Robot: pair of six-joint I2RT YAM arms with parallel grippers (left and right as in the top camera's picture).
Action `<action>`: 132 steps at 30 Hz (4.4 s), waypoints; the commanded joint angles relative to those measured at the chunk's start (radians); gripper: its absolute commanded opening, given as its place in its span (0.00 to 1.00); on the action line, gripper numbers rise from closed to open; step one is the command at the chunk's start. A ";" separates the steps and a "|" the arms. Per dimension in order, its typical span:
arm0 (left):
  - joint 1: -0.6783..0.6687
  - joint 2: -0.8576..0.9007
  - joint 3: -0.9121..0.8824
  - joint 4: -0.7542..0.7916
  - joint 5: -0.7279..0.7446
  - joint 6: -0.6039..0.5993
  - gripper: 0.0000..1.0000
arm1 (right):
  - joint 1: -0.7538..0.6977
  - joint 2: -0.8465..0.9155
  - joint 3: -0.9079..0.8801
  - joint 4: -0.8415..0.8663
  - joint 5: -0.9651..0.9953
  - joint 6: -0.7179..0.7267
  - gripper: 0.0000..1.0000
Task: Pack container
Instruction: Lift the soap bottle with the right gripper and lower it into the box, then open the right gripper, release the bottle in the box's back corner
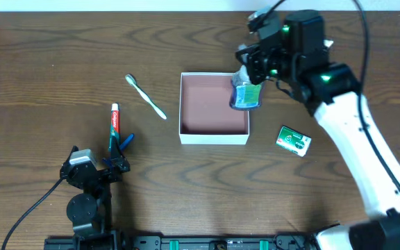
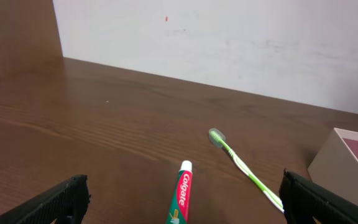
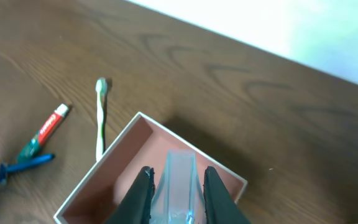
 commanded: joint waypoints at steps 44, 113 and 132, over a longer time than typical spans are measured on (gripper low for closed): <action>0.006 -0.006 -0.013 -0.040 0.011 0.013 0.98 | 0.040 0.265 0.030 0.234 0.052 -0.192 0.01; 0.006 -0.006 -0.013 -0.040 0.011 0.013 0.98 | 0.198 0.264 0.206 -0.128 -0.004 -0.138 0.24; 0.006 -0.006 -0.013 -0.040 0.011 0.013 0.98 | 0.189 0.449 0.174 -0.099 0.158 -0.109 0.16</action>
